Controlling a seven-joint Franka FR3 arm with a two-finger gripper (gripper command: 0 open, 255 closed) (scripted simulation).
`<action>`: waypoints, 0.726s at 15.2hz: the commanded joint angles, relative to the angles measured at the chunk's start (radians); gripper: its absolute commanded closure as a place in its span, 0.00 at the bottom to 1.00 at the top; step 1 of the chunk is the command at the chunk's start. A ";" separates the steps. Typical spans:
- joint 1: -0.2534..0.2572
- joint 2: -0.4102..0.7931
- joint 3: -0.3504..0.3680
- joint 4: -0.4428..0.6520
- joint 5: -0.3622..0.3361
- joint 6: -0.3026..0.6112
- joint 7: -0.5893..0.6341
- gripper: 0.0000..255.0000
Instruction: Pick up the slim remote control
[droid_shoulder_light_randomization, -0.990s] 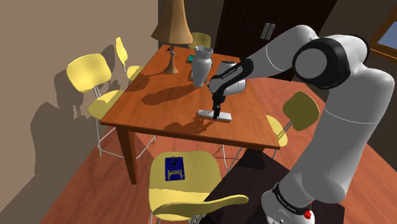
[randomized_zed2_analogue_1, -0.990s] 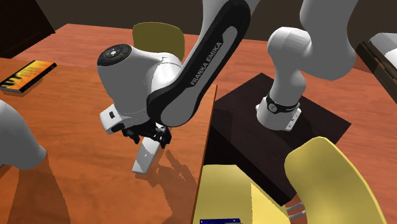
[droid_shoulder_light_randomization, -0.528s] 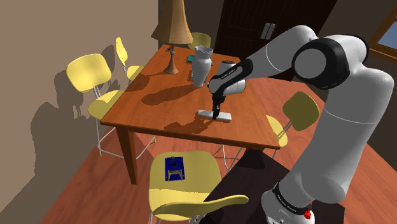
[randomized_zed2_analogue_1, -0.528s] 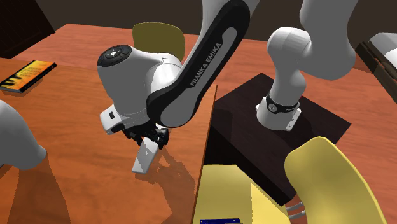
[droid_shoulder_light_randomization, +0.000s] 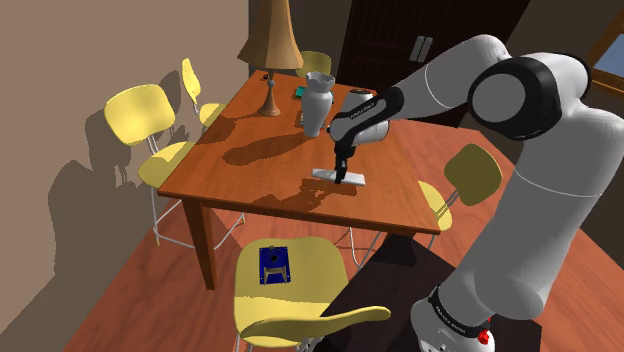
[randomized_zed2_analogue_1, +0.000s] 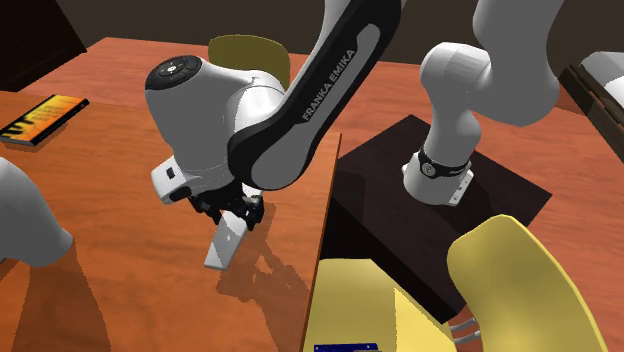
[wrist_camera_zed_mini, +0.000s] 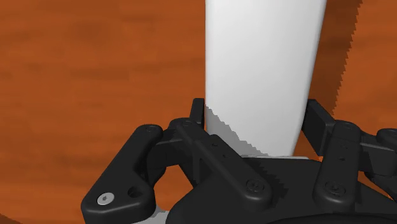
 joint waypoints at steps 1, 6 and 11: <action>0.003 -0.024 -0.006 0.003 -0.014 -0.025 0.008 1.00; 0.010 -0.072 -0.014 0.020 -0.044 -0.086 0.028 1.00; 0.013 -0.108 -0.018 0.039 -0.065 -0.138 0.042 1.00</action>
